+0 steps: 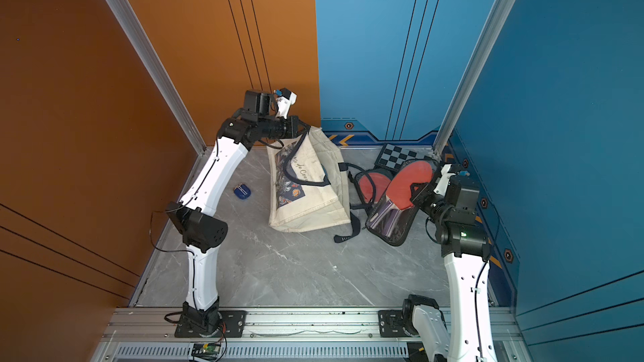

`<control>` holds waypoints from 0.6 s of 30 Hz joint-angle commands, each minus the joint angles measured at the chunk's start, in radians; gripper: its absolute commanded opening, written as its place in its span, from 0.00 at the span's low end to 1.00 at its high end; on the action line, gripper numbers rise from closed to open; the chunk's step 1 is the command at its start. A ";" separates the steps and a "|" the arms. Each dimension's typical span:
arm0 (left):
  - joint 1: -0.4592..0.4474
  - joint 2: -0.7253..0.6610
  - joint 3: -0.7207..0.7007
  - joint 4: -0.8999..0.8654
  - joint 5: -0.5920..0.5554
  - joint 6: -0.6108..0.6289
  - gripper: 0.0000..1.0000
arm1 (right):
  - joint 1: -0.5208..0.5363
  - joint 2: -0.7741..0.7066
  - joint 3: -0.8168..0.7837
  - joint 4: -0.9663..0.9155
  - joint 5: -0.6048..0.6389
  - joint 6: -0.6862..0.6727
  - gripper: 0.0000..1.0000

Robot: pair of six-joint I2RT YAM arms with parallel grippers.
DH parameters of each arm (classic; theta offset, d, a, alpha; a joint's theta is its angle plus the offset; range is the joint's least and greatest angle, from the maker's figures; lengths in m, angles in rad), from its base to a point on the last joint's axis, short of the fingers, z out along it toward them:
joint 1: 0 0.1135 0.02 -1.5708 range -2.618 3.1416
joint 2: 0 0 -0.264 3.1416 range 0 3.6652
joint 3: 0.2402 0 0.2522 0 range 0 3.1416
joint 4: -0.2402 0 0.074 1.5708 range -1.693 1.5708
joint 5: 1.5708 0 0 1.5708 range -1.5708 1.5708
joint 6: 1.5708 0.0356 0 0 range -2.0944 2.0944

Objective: Remove the ping pong set from the canvas bag
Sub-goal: Place the ping pong set at the center of the board.

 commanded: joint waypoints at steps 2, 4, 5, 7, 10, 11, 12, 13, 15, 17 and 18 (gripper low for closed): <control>0.005 -0.030 0.048 0.086 0.006 -0.011 0.00 | -0.074 -0.044 -0.065 0.013 0.086 0.066 0.03; 0.006 -0.029 0.053 0.085 0.006 -0.015 0.00 | -0.109 -0.059 -0.110 0.014 0.116 0.096 0.03; 0.005 -0.030 0.055 0.086 0.006 -0.015 0.00 | -0.117 -0.068 -0.133 0.015 0.136 0.103 0.03; 0.004 -0.029 0.059 0.086 0.007 -0.018 0.00 | -0.124 -0.082 -0.175 0.016 0.175 0.117 0.03; 0.006 -0.024 0.070 0.085 0.013 -0.023 0.00 | -0.145 -0.099 -0.244 0.028 0.195 0.150 0.03; 0.006 -0.023 0.073 0.084 0.014 -0.025 0.00 | -0.151 -0.106 -0.270 0.034 0.207 0.158 0.03; 0.007 -0.022 0.074 0.086 0.015 -0.027 0.00 | -0.156 -0.113 -0.294 0.036 0.228 0.167 0.03; 0.007 -0.021 0.073 0.092 0.020 -0.031 0.00 | -0.163 -0.117 -0.316 0.038 0.247 0.176 0.03; 0.006 -0.020 0.067 0.101 0.029 -0.036 0.00 | -0.182 -0.130 -0.369 0.060 0.256 0.192 0.03; 0.006 -0.018 0.062 0.105 0.033 -0.038 0.00 | -0.186 -0.142 -0.421 0.088 0.273 0.207 0.02; 0.006 -0.020 0.060 0.110 0.038 -0.041 0.00 | -0.187 -0.148 -0.448 0.107 0.279 0.220 0.02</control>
